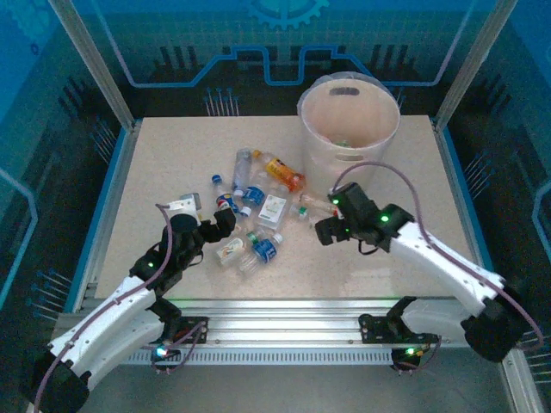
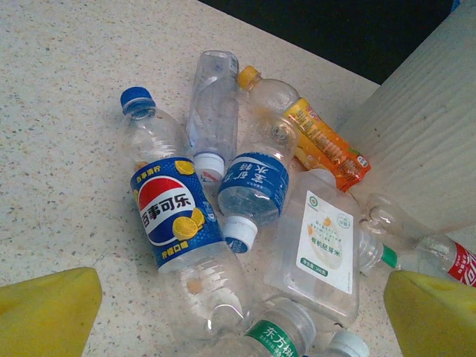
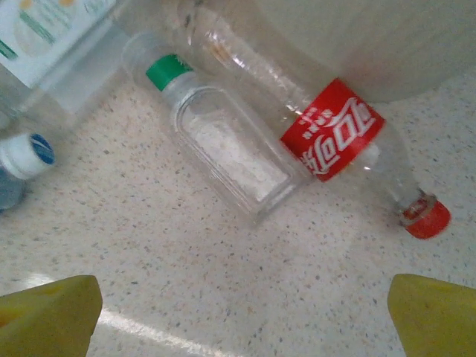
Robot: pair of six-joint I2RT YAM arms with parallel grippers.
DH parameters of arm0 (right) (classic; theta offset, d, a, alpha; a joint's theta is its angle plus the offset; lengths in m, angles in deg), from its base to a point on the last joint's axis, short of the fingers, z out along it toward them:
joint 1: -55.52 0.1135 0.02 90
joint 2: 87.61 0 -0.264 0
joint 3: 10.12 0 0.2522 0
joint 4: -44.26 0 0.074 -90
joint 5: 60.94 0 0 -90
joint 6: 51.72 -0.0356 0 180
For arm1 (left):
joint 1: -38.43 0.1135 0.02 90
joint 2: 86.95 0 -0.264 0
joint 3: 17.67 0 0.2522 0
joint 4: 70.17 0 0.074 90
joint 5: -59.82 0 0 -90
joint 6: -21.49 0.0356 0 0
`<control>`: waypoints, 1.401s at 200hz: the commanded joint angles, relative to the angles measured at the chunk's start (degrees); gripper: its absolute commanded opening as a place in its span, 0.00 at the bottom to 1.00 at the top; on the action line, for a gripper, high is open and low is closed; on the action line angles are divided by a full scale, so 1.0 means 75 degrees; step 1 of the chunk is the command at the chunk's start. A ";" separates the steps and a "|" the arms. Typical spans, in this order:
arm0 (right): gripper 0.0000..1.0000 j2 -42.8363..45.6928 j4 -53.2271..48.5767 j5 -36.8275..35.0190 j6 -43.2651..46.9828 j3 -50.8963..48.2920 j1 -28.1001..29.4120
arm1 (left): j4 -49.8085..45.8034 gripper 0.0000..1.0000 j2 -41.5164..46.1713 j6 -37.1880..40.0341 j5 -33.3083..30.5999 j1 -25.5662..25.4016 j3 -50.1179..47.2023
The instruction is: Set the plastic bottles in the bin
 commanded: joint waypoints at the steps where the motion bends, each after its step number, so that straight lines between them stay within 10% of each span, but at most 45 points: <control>1: 1.00 -0.0882 0.0452 -0.0662 0.0311 0.0334 0.0451 | 0.0078 0.99 -0.0001 0.0038 0.0124 0.0051 -0.0002; 96: 1.00 -0.3711 0.0479 -0.1605 0.0963 0.1531 0.0787 | 0.0004 0.99 -0.0018 0.0138 -0.0044 0.0068 -0.0030; 280: 0.98 -0.4535 0.0276 -0.1220 0.0798 0.1519 0.0860 | 0.0140 0.99 -0.0169 0.0055 0.0041 0.0097 -0.0086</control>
